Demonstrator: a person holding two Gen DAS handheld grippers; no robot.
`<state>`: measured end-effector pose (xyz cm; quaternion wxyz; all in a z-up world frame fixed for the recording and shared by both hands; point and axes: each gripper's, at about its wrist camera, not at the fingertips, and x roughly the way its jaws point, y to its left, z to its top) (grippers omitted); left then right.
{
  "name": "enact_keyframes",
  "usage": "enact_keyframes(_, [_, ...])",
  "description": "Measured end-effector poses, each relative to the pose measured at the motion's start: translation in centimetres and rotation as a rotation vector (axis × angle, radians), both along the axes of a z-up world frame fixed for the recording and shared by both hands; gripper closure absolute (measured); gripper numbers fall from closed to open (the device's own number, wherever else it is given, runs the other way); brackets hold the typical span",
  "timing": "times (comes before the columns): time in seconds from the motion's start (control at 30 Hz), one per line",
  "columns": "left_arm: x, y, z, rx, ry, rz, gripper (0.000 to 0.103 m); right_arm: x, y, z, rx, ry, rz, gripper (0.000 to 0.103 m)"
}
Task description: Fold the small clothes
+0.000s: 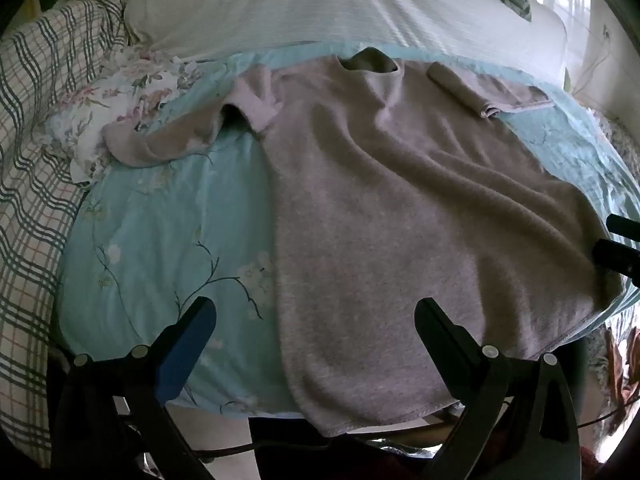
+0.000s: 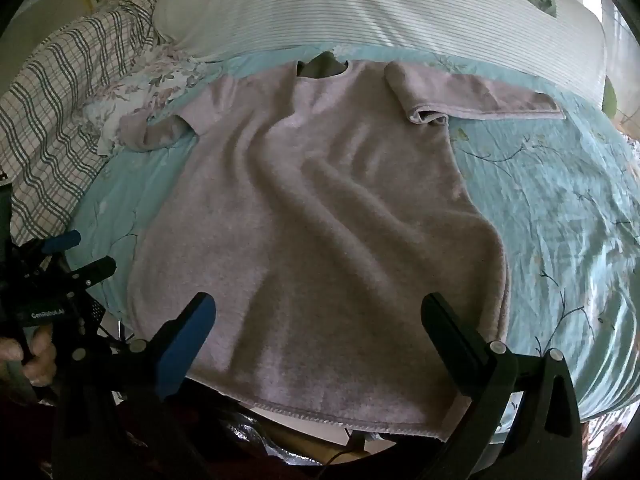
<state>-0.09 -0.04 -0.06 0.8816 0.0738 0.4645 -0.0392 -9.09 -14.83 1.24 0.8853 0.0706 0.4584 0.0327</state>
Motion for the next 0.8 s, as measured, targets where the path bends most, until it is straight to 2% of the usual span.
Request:
enact_keyframes(0.47, [-0.37,-0.54,-0.84,-0.009,-0.007,-0.004,0.003,0.19,0.07,-0.19,0.002,0.001,0.001,0.001])
enact_keyframes(0.63, [0.07,-0.3,-0.25,-0.032,-0.016,-0.002,0.003,0.07,0.37,-0.07,0.004,0.002,-0.001,0.001])
enact_keyframes(0.8, [0.08,-0.33,-0.21,-0.007,-0.005,-0.001,0.003,0.12,0.39,-0.07,-0.01,-0.001,0.0,0.001])
